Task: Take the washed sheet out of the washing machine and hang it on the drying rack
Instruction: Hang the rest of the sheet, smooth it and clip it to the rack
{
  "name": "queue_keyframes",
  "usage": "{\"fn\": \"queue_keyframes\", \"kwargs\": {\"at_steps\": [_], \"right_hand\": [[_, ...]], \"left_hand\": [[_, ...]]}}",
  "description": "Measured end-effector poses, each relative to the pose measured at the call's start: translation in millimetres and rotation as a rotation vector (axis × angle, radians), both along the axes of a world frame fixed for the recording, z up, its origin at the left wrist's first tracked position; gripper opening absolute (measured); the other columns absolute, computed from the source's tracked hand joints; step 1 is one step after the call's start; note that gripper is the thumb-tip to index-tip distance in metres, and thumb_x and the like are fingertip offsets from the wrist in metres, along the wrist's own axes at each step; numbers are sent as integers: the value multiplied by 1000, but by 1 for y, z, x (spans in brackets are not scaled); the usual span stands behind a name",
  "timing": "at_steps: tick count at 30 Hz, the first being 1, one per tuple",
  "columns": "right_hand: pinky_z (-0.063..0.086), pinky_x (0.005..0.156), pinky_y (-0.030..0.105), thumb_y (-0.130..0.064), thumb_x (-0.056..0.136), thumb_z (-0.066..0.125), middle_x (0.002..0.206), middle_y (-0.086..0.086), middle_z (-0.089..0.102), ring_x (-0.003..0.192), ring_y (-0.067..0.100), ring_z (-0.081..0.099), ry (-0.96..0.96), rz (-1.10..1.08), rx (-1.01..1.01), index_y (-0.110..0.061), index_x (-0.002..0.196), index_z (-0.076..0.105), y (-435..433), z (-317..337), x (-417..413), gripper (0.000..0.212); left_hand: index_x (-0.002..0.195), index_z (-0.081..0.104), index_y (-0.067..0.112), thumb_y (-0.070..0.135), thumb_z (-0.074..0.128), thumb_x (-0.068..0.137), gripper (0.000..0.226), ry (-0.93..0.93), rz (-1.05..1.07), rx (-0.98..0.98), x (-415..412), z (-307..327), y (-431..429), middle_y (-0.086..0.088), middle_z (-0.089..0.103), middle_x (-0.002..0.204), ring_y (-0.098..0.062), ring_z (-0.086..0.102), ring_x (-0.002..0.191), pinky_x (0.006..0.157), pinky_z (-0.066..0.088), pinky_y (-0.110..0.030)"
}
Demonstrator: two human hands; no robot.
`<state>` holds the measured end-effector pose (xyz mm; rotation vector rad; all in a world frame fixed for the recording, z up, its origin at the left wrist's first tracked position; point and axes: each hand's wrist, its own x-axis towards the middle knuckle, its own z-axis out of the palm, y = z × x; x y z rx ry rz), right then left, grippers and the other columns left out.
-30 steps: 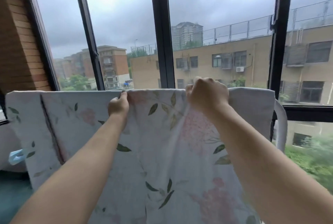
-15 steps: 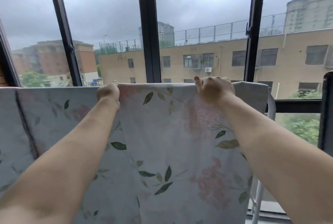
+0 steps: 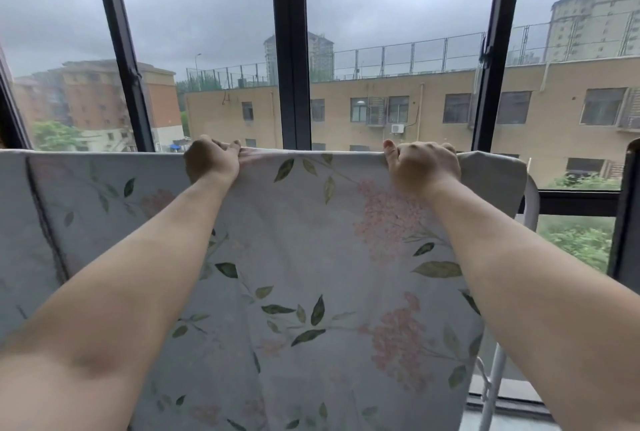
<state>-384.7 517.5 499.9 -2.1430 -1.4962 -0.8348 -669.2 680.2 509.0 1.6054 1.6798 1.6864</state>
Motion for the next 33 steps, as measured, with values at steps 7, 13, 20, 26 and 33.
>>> {"fn": "queue_keyframes", "kwargs": {"at_steps": [7,13,20,26,33], "right_hand": [[36,93,43,-49,103,9,110,13,68,99,30,60,-4,-26,7,-15,109,70,-1,0,2,70],[36,92,45,-48,104,11,114,15,64,101,32,60,6,-13,46,-12,117,58,-6,-2,-2,61],[35,89,44,-48,103,9,108,13,67,98,30,59,-9,-11,31,-13,109,65,-5,-3,-3,66],[35,90,43,-49,103,8,110,14,66,98,30,59,-15,-28,24,-13,111,64,-8,-4,-1,67],[35,92,44,-48,103,9,113,15,66,101,32,59,-7,-29,47,-12,112,64,-12,-2,-3,66]], "left_hand": [[130,47,-1,37,47,100,48,-385,1,-127,15,-30,-20,-22,53,137,-36,51,126,99,38,-33],[124,61,-4,23,42,98,42,-269,-17,-196,8,-62,-25,-24,58,132,-37,53,123,98,41,-34],[104,67,5,25,46,98,30,-208,-47,-56,-4,-44,-15,-18,67,115,-35,60,107,85,46,-34],[105,68,4,45,55,96,44,-288,-114,-105,-7,-70,-16,-16,69,112,-31,64,104,84,47,-32],[107,70,4,34,56,95,35,-289,-220,-169,-10,-99,-28,-14,70,108,-27,63,94,74,39,-25]]}}
